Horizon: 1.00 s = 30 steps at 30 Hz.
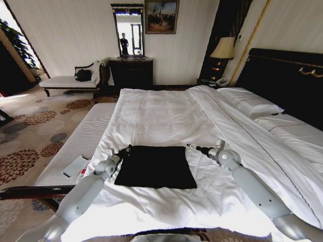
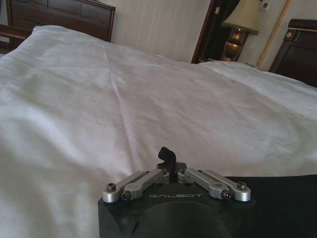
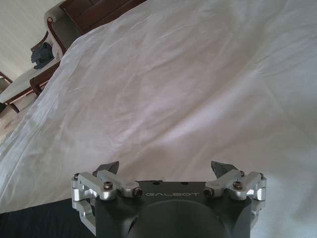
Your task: Fold the clothes on the bed.
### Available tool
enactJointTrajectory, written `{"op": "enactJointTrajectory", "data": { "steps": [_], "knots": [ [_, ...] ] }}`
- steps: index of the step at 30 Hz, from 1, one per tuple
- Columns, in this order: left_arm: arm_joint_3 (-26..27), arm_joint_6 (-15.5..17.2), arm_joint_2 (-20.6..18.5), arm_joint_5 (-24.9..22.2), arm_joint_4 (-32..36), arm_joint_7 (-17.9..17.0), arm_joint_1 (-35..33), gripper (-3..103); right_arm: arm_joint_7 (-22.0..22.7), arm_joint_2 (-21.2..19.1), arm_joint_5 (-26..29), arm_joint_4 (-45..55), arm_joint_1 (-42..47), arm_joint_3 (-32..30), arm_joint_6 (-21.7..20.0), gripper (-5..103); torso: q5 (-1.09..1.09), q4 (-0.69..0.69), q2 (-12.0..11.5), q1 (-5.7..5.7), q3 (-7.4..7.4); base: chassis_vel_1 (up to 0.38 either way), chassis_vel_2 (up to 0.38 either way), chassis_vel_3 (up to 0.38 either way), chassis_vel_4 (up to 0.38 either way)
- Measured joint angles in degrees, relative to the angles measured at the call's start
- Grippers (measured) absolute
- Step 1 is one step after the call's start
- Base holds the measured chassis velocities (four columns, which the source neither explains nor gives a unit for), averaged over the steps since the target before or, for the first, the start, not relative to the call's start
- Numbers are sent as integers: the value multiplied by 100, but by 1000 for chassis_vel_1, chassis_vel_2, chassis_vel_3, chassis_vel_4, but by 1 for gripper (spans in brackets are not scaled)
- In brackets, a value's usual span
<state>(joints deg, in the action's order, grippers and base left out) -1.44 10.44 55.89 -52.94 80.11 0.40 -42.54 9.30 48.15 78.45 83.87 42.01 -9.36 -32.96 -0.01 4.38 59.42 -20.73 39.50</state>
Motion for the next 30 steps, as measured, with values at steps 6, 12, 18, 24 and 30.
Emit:
{"op": "enactJointTrajectory", "data": {
  "steps": [6,12,18,24,30],
  "knots": [
    [-77,0,29,-40,-13,0,79,1,-27,186,-43,-222,-246,255,-19,100,1,-7,0,0,0,0,0,0,0],
    [-116,4,29,-51,-27,0,88,1,-66,408,-154,-378,-369,410,-33,100,0,-6,0,1,0,0,0,0,0],
    [-100,5,14,-66,-14,0,74,1,-112,574,-412,-481,-309,518,-45,103,1,-5,0,1,0,0,0,0,0],
    [-85,5,-1,-68,8,0,65,1,-114,640,-449,-481,-286,555,-48,91,0,-5,0,1,0,0,0,0,0],
    [-80,5,-20,-72,33,0,69,1,-121,710,-530,-541,-304,609,-48,64,0,-5,0,1,0,0,0,0,0]
  ]
}}
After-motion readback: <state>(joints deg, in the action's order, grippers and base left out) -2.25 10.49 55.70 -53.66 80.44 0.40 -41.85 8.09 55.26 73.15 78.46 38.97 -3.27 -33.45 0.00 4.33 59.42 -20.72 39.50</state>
